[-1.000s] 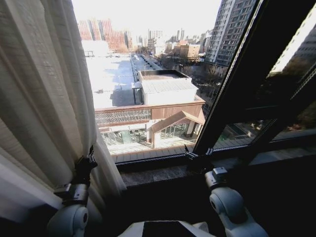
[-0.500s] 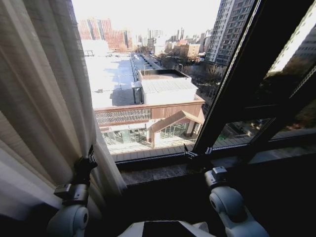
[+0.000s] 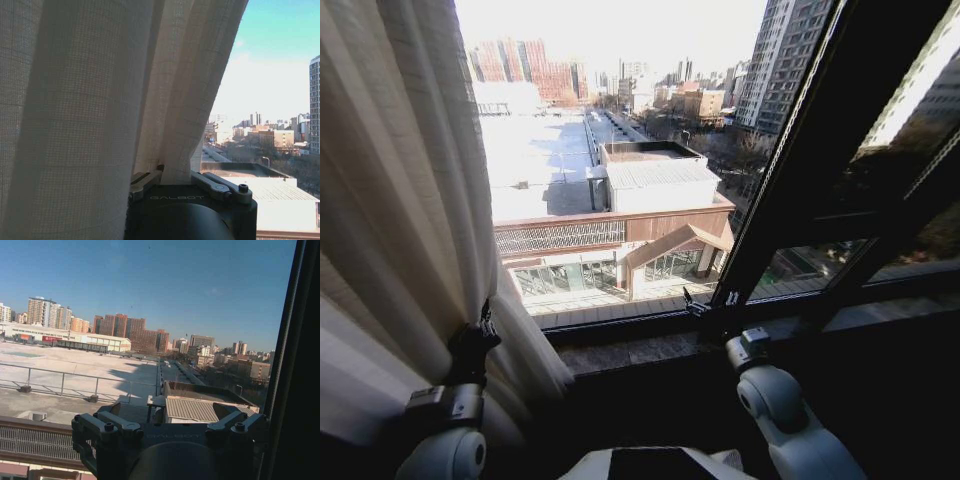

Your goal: Open the curtains by pulling them apart, changing their state from closed to fully open.

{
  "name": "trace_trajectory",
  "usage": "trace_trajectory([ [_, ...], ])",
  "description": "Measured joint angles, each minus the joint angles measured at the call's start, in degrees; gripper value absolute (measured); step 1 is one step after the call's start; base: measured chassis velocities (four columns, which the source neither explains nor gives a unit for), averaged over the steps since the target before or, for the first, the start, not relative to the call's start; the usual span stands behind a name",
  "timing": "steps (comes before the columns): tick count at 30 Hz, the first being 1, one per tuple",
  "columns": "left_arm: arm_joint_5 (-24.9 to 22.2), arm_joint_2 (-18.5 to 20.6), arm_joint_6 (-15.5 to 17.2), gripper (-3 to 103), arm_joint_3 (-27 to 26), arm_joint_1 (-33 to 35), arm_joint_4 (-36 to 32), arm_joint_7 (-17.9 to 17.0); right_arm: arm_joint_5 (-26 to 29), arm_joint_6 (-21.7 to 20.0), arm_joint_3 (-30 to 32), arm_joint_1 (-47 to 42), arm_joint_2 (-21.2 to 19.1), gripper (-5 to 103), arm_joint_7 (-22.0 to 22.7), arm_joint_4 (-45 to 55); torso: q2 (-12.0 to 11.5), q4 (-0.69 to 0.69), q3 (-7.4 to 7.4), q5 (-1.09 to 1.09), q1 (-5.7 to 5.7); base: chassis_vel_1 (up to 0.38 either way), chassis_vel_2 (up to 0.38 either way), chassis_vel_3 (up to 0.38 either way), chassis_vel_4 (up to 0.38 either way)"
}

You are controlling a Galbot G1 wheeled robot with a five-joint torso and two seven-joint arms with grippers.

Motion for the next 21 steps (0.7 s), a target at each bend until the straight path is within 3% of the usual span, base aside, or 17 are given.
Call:
trace_trajectory([
  [21,-0.88,-0.03,1.58,0,1.06,-0.64,-0.46,1.57,-0.06,-0.03,1.22,-1.24,0.28,100,0.19,1.01,0.0,-0.01,0.0,0.0,0.0,0.0,0.0,0.0,0.0],
])
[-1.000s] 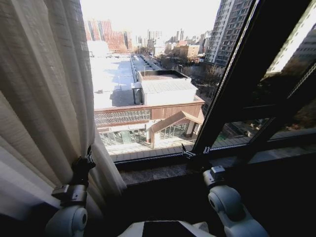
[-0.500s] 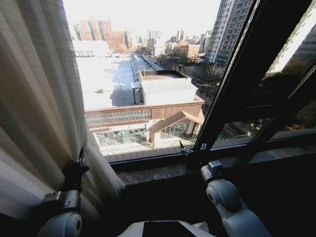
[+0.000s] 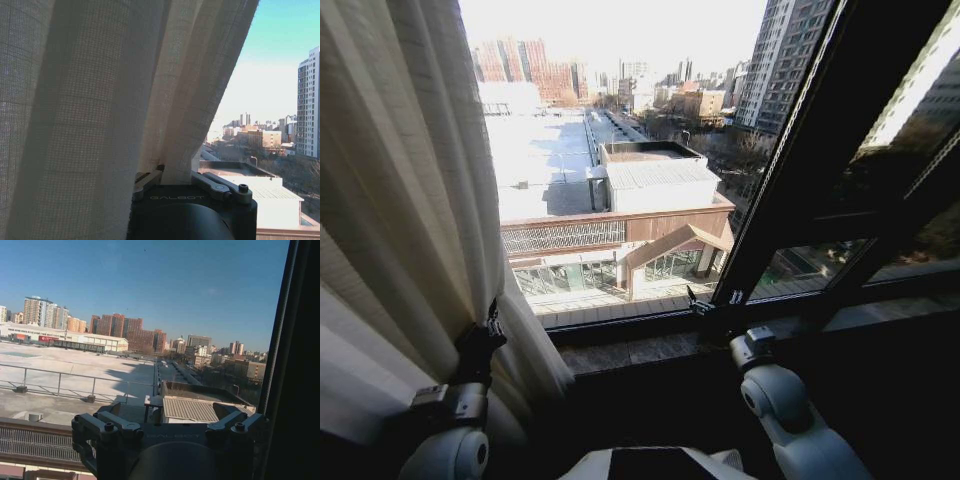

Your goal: Open the curtains by pulling them apart, changing their state from closed to fully open.

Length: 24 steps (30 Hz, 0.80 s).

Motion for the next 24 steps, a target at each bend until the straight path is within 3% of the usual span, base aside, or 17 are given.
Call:
trace_trajectory([
  [24,0.65,0.03,-0.02,0,0.54,-0.1,-0.27,0.21,-0.03,0.17,0.01,0.08,-0.33,100,-0.02,-0.19,0.0,0.01,0.0,0.0,0.0,0.0,0.0,0.0,0.0],
])
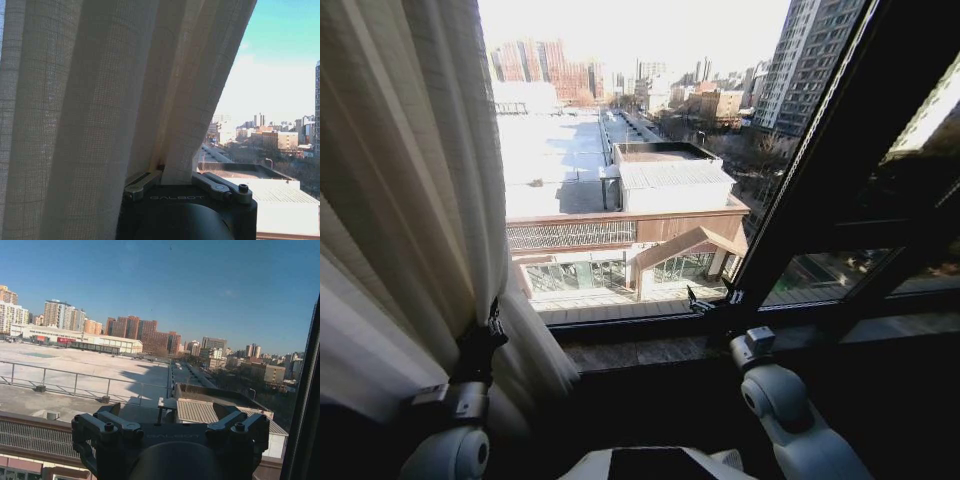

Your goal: Open the curtains by pulling them apart, changing their state from closed to fully open.

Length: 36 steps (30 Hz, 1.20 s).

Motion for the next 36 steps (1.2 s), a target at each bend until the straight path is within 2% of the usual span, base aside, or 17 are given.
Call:
trace_trajectory([
  [20,0.99,-0.01,-0.38,0,0.45,-0.52,-0.28,-0.17,0.15,0.17,0.3,-0.01,-0.33,100,-0.08,-0.17,0.0,0.0,0.0,0.0,0.0,0.0,0.0,0.0,0.0],
  [27,0.91,0.01,0.47,0,-0.38,-1.4,0.03,-1.13,0.18,0.41,0.7,-0.08,-0.39,100,-0.1,-0.53,0.0,-0.01,0.0,0.0,0.0,0.0,0.0,0.0,0.0],
  [30,0.17,0.01,1.05,0,-3.01,-3.05,0.89,-4.0,0.23,0.7,0.88,-0.12,-0.41,100,-0.12,-0.82,0.0,-0.01,0.0,0.0,0.0,0.0,0.0,0.0,0.0],
  [36,-4.05,0.38,2.95,0,-9.06,-4.87,1.34,-5.77,0.24,1.48,1.07,-0.33,-0.55,100,-0.17,-1.35,0.0,0.0,0.0,-0.01,0.0,0.0,0.0,0.0,0.0],
])
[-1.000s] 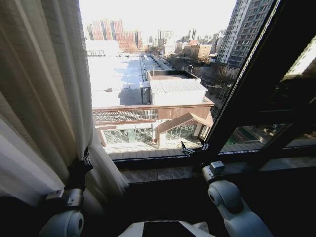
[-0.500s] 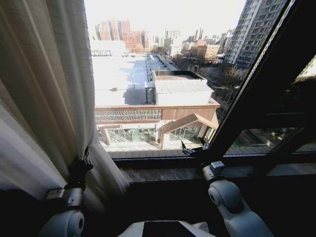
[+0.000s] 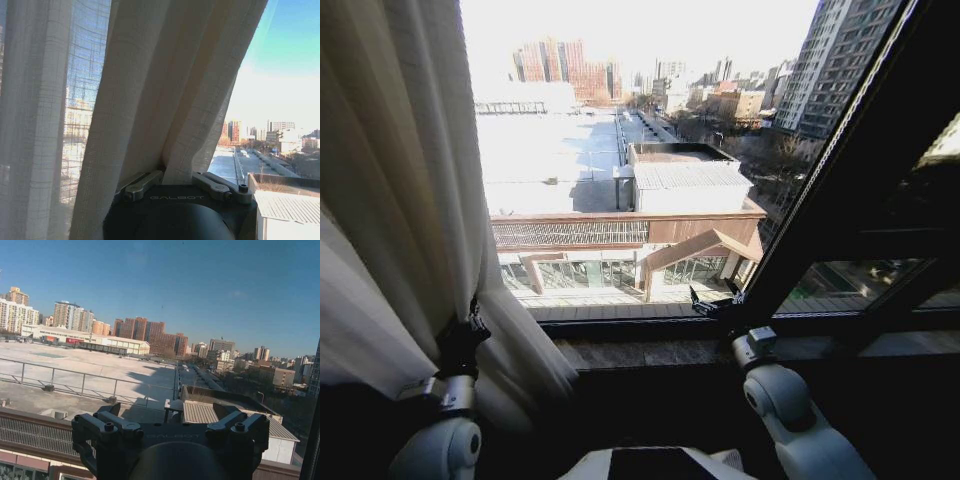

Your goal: Open the curtains by pulling them apart, changing their state from closed to fully open.

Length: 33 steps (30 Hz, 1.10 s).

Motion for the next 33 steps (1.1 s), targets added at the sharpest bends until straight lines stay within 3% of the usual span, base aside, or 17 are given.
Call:
trace_trajectory([
  [7,-6.46,2.41,4.17,0,-11.17,-2.85,1.71,-4.22,0.0,0.17,-0.26,0.29,-0.09,100,-0.12,-0.37,0.0,0.0,0.0,0.0,0.0,0.0,0.0,0.0,0.0],
  [9,-9.44,4.01,5.32,0,-17.24,-3.99,3.46,-5.44,0.0,0.19,-0.48,0.39,-0.09,100,-0.25,-0.46,0.0,0.01,0.0,-0.01,0.0,0.0,0.0,0.0,0.0],
  [12,-10.35,5.34,5.75,0,-21.17,-4.68,5.02,-6.17,-0.02,0.24,-0.56,0.39,-0.07,100,-0.47,-0.57,0.0,0.01,0.0,-0.02,0.0,0.0,0.0,0.0,0.0],
  [15,-11.63,7.92,6.91,0,-26.64,-5.72,7.89,-9.07,-0.07,0.47,-0.73,0.35,0.0,100,-0.93,-0.77,0.0,0.01,0.0,-0.01,0.0,0.0,0.0,0.0,0.0],
  [17,-11.82,8.48,7.2,0,-27.48,-5.89,8.46,-10.02,-0.07,0.51,-0.76,0.34,0.03,100,-0.98,-0.83,0.0,0.01,0.0,-0.01,0.0,0.0,0.0,0.0,0.0],
  [20,-11.91,10.23,9.38,0,-29.4,-6.72,9.91,-16.15,-0.12,0.89,-0.95,0.25,0.14,100,-1.15,-1.06,0.0,0.0,0.0,0.0,0.0,0.0,0.0,0.0,0.0],
  [21,-11.91,10.23,9.38,0,-29.4,-6.72,9.91,-16.15,-0.12,0.89,-0.95,0.25,0.14,100,-1.15,-1.06,0.0,0.0,0.0,0.0,0.0,0.0,0.0,0.0,0.0],
  [23,-11.86,11.0,11.32,0,-29.62,-7.49,10.38,-21.28,-0.14,1.16,-0.97,0.18,0.21,100,-1.22,-1.18,0.0,0.0,0.0,0.0,0.0,0.0,0.0,0.0,0.0],
  [24,-11.85,11.76,12.83,0,-29.62,-8.46,11.11,-25.97,-0.16,1.39,-0.98,0.11,0.24,100,-1.26,-1.28,0.0,0.0,0.0,0.0,0.0,0.0,0.0,0.0,0.0],
  [25,-11.85,12.17,13.23,0,-29.62,-8.98,11.75,-28.3,-0.16,1.48,-0.97,0.04,0.24,100,-1.27,-1.3,0.0,0.0,0.0,0.0,0.0,0.0,0.0,0.0,0.0],
  [26,-11.85,12.17,13.23,0,-29.62,-8.98,11.75,-28.3,-0.16,1.48,-0.97,0.04,0.24,100,-1.27,-1.3,0.0,0.0,0.0,0.0,0.0,0.0,0.0,0.0,0.0],
  [27,-12.14,13.07,13.66,0,-29.86,-9.87,13.3,-32.1,-0.16,1.63,-0.82,-0.14,0.19,100,-1.28,-1.32,0.0,-0.01,0.0,0.0,0.0,0.0,0.0,0.0,0.0],
  [29,-12.99,14.24,13.98,0,-31.23,-10.58,15.44,-34.6,-0.14,1.79,-0.46,-0.42,-0.02,100,-1.29,-1.32,0.0,-0.01,0.0,0.0,0.0,0.0,0.0,0.0,0.0],
  [33,-13.99,16.52,14.05,0,-34.5,-10.93,19.1,-35.79,-0.11,1.92,-0.19,-0.58,-0.33,100,-1.3,-1.43,0.0,0.0,0.0,-0.01,0.0,0.0,0.0,0.0,0.0],
])
